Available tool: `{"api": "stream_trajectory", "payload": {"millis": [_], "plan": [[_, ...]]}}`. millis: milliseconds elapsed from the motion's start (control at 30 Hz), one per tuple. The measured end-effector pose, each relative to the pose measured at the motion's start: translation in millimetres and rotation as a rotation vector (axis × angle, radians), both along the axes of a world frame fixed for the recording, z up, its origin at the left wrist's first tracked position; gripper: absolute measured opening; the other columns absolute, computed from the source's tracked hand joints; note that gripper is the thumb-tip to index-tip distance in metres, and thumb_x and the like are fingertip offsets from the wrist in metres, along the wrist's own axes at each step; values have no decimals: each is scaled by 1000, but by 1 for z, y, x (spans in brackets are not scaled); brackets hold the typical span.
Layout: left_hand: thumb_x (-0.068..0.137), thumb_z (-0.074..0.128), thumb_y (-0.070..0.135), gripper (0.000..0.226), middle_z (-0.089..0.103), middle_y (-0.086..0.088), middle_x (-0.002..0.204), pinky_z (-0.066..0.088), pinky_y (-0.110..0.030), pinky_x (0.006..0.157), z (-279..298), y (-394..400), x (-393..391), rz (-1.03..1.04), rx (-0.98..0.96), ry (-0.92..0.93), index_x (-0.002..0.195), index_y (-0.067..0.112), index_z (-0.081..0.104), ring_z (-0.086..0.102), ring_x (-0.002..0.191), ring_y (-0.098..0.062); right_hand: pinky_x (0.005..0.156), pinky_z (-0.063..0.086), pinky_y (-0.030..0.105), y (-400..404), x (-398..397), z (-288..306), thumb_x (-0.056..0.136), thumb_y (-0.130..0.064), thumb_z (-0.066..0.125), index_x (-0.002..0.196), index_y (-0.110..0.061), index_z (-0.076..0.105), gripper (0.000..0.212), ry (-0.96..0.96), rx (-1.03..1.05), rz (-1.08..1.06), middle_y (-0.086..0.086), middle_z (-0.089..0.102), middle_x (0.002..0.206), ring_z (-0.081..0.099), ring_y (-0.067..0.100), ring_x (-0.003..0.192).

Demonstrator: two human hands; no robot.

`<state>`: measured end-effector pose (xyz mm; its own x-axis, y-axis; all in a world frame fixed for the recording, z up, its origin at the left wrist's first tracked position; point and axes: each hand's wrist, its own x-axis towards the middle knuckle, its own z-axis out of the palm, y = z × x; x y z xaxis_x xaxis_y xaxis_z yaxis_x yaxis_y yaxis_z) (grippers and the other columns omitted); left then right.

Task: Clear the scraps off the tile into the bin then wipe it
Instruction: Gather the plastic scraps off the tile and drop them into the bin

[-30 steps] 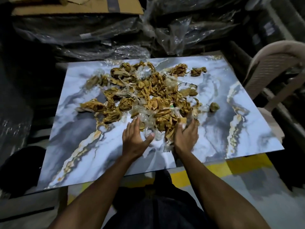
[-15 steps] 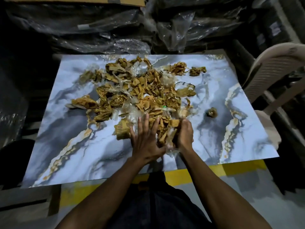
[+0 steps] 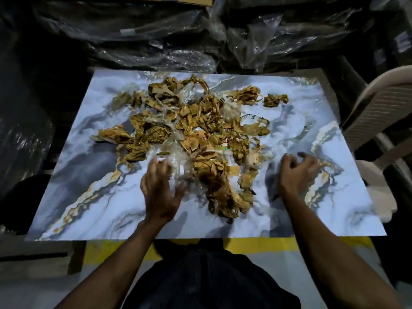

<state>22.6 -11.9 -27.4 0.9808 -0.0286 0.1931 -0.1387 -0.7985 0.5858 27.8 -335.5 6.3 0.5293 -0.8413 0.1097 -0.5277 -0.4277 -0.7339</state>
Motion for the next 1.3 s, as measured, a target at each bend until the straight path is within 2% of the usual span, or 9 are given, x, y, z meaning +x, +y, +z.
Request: {"api": "stream_trajectory", "payload": {"millis": [133, 267, 500, 700, 800, 1000, 1167, 1233, 1300], "plan": [[74, 9, 91, 105, 8, -10, 162, 9, -60, 115, -3, 4, 15, 228, -147, 171, 154, 23, 15, 6, 150, -29, 116, 23, 49, -31, 13, -10, 84, -69, 37, 149, -21, 31, 82, 167, 84, 285, 19, 30, 154, 30, 35, 141], [62, 3, 97, 115, 3, -3, 164, 0, -55, 116, 3, -10, 30, 231, -188, 235, 154, 29, 14, -1, 150, -26, 112, 28, 59, -19, 34, -21, 79, -86, 21, 149, -34, 27, 88, 242, 18, 558, 12, 35, 154, 40, 34, 136], [63, 10, 94, 105, 2, -1, 164, 3, -54, 118, 13, -39, 47, 124, -87, 297, 153, 38, 9, -5, 150, -27, 118, 15, 54, 29, 48, -11, 80, -80, 22, 151, -37, 26, 83, 353, -116, 907, 7, 20, 162, 19, 29, 147], [53, 0, 100, 120, 11, -5, 163, 4, -47, 118, 7, -56, 44, 142, -79, 306, 152, 35, 19, 2, 150, -25, 118, 12, 51, 62, 40, -16, 79, -80, 17, 150, -34, 29, 85, 272, -22, 878, 5, 22, 161, 18, 26, 146], [56, 8, 99, 118, 21, -8, 160, 12, -44, 118, 5, -66, 47, 183, -168, 284, 150, 30, 28, 12, 148, -26, 117, 12, 48, 81, 38, -20, 82, -79, 18, 149, -35, 28, 81, 191, 136, 859, 2, 25, 160, 19, 23, 146], [66, 30, 81, 96, 35, -7, 153, 23, -43, 117, 11, -88, 55, 280, -480, 328, 143, 25, 44, 26, 143, -24, 116, 18, 41, 115, 48, -7, 88, -62, 26, 144, -26, 40, 68, 84, 382, 759, 2, 39, 152, 29, 21, 142], [71, 42, 74, 79, 51, -5, 138, 37, -42, 109, 14, -96, 64, 315, -701, 375, 126, 20, 60, 45, 129, -22, 114, 32, 47, 129, 51, -3, 80, -67, 47, 133, -35, 48, 62, -7, 638, 691, -1, 48, 144, 41, 19, 135], [75, 50, 66, 55, 58, -2, 129, 44, -36, 101, 19, -100, 64, 287, -814, 368, 112, 28, 64, 54, 120, -20, 109, 41, 37, 130, 53, 1, 85, -53, 57, 135, -25, 49, 58, -58, 733, 661, 1, 53, 138, 51, 16, 127], [73, 55, 62, 50, 60, -1, 128, 47, -34, 98, 21, -103, 65, 260, -917, 377, 113, 32, 65, 57, 116, -16, 97, 48, 22, 130, 54, 6, 93, -30, 61, 135, -16, 49, 46, -103, 839, 649, 4, 56, 133, 58, 12, 116]]}}
